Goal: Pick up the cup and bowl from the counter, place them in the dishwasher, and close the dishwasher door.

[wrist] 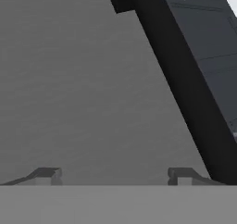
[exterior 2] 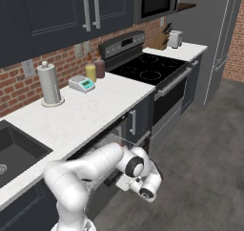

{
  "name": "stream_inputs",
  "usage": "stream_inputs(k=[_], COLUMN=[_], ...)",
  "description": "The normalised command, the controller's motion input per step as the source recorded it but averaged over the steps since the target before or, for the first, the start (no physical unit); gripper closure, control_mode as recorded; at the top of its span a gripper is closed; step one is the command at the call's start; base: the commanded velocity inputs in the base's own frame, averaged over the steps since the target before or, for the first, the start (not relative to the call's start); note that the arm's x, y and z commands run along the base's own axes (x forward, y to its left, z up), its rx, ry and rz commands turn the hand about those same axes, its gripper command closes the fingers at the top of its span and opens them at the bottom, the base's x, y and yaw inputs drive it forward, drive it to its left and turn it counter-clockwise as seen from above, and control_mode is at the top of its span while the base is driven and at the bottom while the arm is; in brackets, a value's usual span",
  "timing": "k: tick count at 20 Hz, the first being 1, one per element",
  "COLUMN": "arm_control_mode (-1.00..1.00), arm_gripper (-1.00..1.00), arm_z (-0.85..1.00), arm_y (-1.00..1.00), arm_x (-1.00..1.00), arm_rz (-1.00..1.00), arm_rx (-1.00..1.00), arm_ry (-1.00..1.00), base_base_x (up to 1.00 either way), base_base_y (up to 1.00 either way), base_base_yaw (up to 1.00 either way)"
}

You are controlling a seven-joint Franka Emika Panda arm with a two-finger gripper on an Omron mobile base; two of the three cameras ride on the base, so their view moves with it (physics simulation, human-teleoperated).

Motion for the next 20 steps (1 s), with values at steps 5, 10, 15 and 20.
stream_inputs(k=[5, 10, 15, 20], arm_control_mode=[-1.00, -1.00, -1.00, -1.00], arm_gripper=[-1.00, -1.00, -1.00, -1.00], arm_z=[0.36, 0.15, 0.00, 0.00], arm_y=[1.00, 1.00, 1.00, 0.90], arm_x=[0.54, 0.48, 0.27, 0.08], arm_rz=[0.05, 0.00, 0.00, -0.07], arm_rx=[0.09, 0.02, 0.00, -0.06], arm_ry=[0.01, 0.00, 0.00, 0.00], base_base_x=[0.00, 0.00, 0.00, 0.00], base_base_y=[0.00, 0.00, 0.00, 0.00], base_base_yaw=[0.00, 0.00, 0.00, 0.00])
